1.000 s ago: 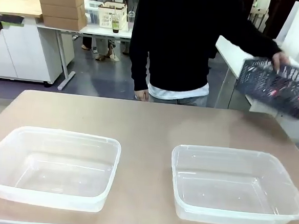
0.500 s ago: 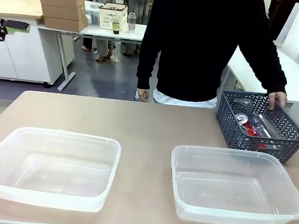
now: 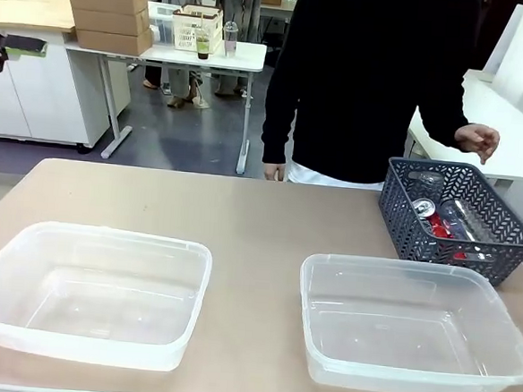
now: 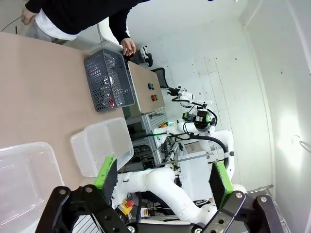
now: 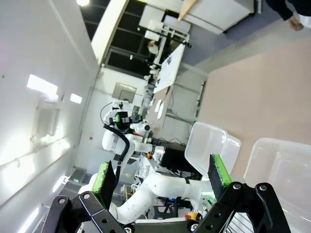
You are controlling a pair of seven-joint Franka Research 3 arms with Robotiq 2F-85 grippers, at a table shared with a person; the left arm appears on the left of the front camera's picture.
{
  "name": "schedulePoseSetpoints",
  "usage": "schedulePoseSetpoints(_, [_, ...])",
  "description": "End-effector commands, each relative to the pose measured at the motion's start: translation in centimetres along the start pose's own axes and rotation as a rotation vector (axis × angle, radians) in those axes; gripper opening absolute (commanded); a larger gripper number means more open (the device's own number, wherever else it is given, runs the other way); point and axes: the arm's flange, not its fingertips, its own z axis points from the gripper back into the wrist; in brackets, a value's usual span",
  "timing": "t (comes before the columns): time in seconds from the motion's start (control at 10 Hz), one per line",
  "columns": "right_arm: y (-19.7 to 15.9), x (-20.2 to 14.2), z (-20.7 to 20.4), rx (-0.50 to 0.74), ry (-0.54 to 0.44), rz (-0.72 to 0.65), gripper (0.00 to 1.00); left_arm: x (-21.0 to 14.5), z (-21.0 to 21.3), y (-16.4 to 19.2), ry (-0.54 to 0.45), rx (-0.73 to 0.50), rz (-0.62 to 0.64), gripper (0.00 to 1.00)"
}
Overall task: Sort the waste into each basket.
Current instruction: Pick up the Organizing box on the left side of the table and lift it.
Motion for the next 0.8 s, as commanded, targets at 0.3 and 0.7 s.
schedulePoseSetpoints(0.3, [0.3, 0.5, -0.3, 0.017, -0.005, 0.031, 1.0, 0.3, -0.3, -0.1, -0.001, -0.024, -0.024, 1.0])
schedulePoseSetpoints(0.7, [3.4, -1.8, -9.4, -0.212, 0.296, 0.027, 1.0, 0.1, -5.0, -0.4, 0.295, 0.371, -0.148, 1.0])
